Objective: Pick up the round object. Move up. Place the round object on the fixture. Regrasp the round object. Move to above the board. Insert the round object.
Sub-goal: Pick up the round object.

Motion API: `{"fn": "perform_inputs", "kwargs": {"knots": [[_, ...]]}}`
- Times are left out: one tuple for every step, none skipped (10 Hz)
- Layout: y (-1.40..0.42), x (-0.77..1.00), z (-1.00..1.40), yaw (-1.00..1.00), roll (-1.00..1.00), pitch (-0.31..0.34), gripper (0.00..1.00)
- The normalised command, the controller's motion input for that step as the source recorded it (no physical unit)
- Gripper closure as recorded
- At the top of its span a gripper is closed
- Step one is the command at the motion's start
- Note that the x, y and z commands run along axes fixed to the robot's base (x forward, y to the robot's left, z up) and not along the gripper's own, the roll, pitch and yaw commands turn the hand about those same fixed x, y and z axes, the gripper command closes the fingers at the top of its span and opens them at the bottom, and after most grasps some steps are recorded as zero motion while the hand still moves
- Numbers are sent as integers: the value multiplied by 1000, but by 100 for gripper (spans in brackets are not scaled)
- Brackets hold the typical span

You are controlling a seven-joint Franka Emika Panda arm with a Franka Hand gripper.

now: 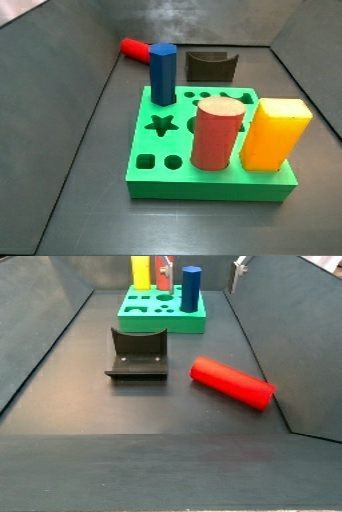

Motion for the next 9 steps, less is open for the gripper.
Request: {"fn": "perform_inputs", "kwargs": {"knots": [[191,-266,-469,231,51,-177,0],[303,-217,-720,763,10,-161,0],[206,-63,-803,957,0,-153,0],[180,-77,-806,986,0,-144,0],[189,-83,-831,974,3,-136,0],[209,-86,-840,943,39,-143,0],[266,-143,-837,869,64,-163,0],[323,-146,-680,657,-149,-104,0],[177,-329,-560,349,-253,-83,0]]}}
